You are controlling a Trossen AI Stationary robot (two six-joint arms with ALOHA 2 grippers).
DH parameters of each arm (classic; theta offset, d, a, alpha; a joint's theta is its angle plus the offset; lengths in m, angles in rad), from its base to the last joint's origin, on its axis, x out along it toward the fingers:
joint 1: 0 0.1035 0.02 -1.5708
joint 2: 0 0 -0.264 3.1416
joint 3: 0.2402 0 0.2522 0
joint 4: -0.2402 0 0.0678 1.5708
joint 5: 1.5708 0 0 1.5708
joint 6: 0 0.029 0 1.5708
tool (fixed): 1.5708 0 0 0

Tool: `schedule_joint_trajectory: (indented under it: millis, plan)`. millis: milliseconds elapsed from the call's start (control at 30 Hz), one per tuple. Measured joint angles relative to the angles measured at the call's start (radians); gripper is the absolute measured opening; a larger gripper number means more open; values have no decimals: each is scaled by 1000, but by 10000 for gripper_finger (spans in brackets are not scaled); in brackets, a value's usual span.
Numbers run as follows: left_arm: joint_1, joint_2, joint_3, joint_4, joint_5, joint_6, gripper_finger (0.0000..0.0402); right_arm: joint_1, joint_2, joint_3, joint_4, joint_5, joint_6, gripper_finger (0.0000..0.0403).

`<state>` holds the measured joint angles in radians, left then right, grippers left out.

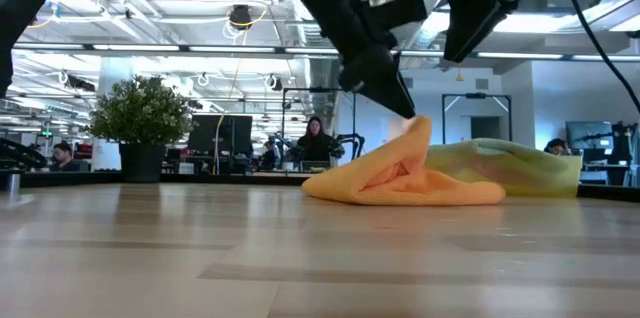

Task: Fold microfiber towels
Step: Fold the orange towel

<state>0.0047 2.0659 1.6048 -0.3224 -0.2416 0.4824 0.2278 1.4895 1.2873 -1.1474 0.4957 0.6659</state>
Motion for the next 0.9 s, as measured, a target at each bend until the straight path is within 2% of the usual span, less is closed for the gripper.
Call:
schedule_joint_trajectory:
  millis: [167,300,533,667,800,900]
  plan:
    - [-25,-4,92,-202,-32,-5,158,0,0,0,-5,0,-2,225]
    - [-25,-10,171,-418,-24,-90,158,8,0,0,-6,0,-18,225]
    - [-30,-120,187,-686,-34,-257,157,27,1,-5,28,0,-127,225]
    - [-52,-212,187,-786,-67,-371,157,-12,1,-68,192,-27,-230,225]
    - [-90,-284,188,-851,-150,-457,157,-74,23,-152,428,-83,-329,225]
    - [-121,-332,188,-899,-209,-516,157,-117,76,-190,531,-92,-360,225]
